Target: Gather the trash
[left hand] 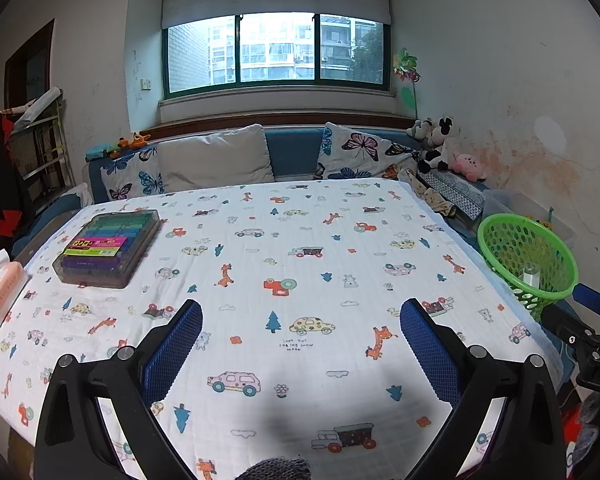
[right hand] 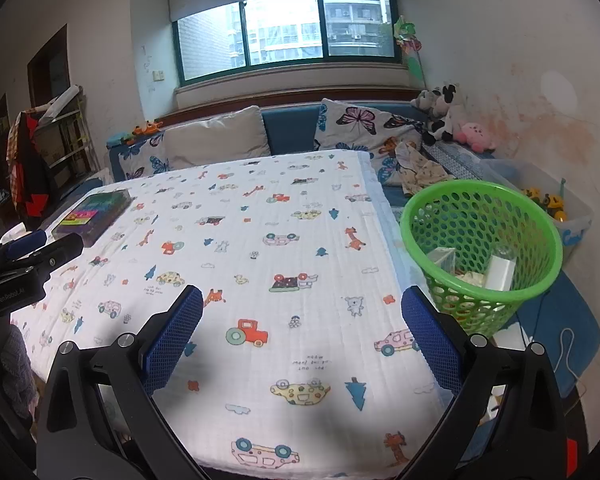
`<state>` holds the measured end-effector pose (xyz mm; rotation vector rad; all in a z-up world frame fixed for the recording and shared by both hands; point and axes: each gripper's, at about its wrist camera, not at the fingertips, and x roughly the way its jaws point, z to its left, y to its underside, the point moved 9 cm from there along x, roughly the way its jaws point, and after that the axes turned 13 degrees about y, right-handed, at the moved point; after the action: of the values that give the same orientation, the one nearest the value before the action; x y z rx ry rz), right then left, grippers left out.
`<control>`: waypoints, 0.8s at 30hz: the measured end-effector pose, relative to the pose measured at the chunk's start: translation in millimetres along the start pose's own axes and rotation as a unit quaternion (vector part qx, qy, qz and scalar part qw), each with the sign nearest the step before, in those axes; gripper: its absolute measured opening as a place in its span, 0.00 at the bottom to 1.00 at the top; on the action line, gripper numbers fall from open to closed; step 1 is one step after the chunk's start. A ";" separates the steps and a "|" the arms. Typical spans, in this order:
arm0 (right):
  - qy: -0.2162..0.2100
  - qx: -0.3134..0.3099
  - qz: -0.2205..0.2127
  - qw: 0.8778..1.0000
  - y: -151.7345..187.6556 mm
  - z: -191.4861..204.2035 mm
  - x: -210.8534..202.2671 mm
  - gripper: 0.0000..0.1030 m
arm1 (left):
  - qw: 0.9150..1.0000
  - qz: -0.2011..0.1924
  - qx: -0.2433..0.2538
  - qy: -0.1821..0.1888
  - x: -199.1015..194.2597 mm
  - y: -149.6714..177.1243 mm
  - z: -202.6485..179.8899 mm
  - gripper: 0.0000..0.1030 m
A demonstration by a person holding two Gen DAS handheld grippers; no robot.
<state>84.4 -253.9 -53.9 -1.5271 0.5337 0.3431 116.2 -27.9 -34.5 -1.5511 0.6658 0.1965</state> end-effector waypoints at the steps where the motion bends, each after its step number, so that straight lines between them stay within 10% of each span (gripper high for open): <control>1: 0.000 0.000 0.000 1.000 0.0 0.2 -0.1 0.96 | 1.000 0.001 -0.001 -0.001 0.1 0.5 0.4 0.93; 24: -0.003 -0.004 -0.002 1.000 -1.6 3.4 -0.6 0.96 | 1.000 0.003 -0.005 -0.002 1.4 2.9 3.0 0.93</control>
<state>85.2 -250.5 -52.4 -1.5347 0.5248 0.3481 116.7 -25.3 -38.0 -1.5577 0.6681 0.2070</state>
